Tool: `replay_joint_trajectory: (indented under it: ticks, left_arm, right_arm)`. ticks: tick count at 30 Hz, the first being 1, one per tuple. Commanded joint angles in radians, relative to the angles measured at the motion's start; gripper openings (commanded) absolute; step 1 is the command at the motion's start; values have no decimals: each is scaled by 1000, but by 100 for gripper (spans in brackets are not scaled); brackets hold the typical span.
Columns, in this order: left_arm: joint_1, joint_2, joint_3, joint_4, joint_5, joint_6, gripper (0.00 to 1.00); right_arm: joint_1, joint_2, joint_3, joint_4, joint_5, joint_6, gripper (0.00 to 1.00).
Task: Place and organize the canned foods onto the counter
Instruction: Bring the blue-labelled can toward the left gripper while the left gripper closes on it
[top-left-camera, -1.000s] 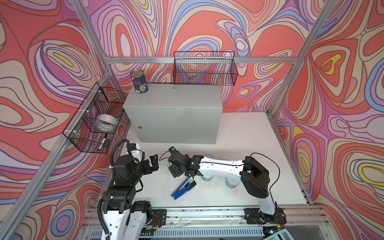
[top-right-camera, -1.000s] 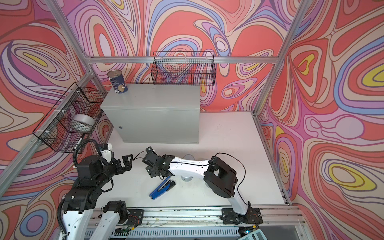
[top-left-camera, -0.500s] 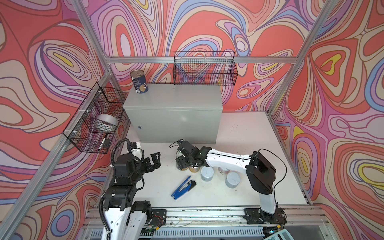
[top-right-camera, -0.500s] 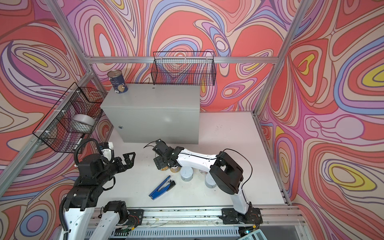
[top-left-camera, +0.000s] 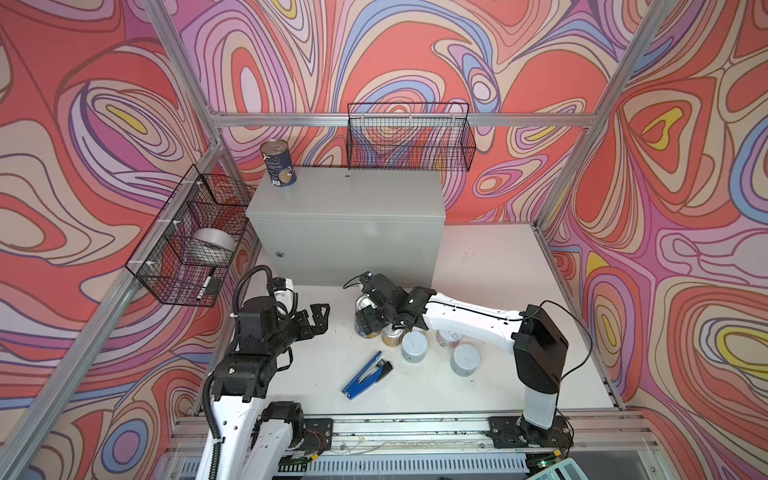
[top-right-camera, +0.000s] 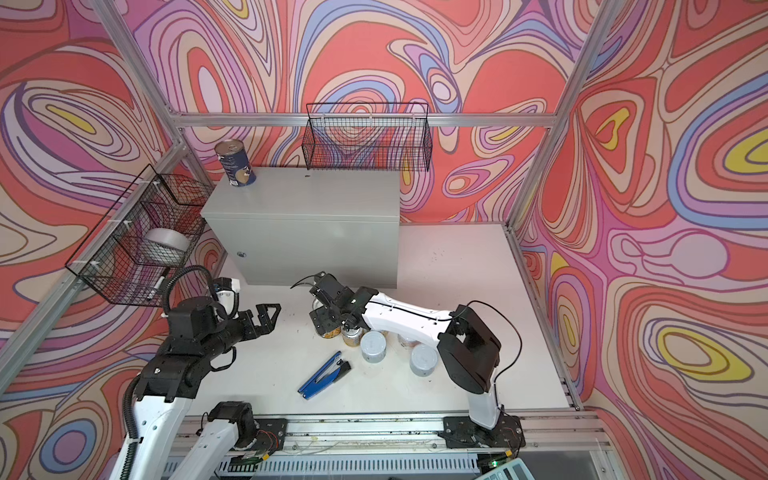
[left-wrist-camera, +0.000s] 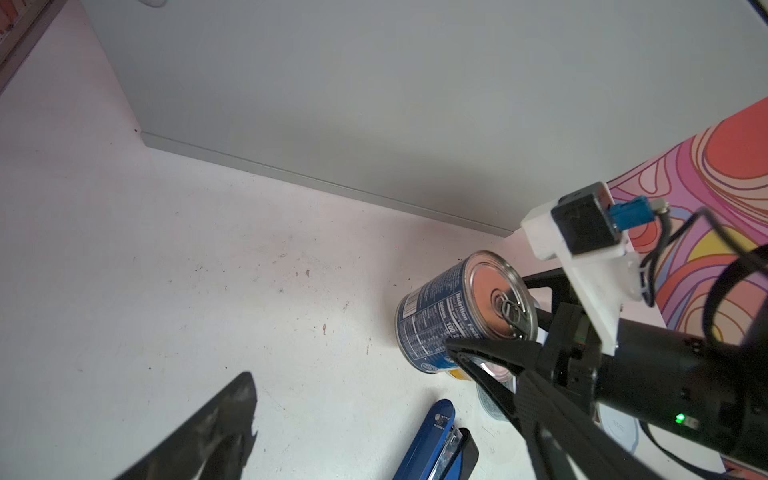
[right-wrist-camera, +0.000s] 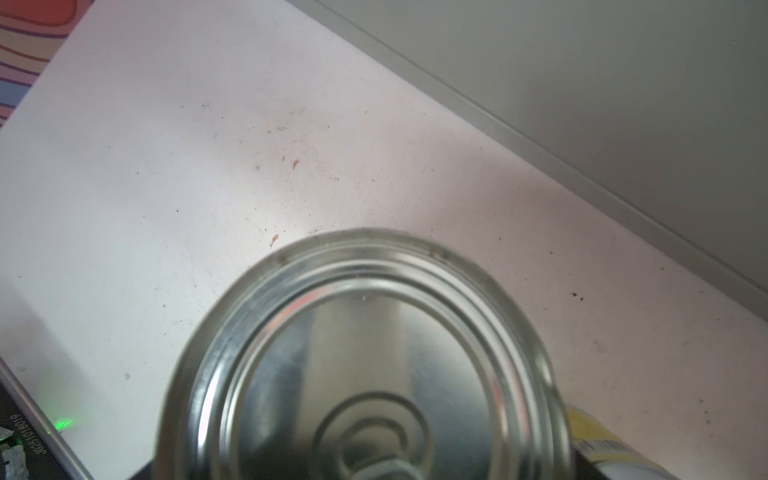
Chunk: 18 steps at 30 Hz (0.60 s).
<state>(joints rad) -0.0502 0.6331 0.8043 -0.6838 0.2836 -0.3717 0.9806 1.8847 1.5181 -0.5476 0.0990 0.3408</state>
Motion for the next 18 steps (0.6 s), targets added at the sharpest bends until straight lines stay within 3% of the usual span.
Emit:
replay_joint_trajectory:
  ticks: [1,18]
  left_arm:
    - [-18,13,33,27,-3,6,100]
    - [-260,146,23,155,37,54,100]
  right_arm:
    - [-20,-82,45,66,-3,-5,64]
    - [-80,-250,-96,106,-76,29,62]
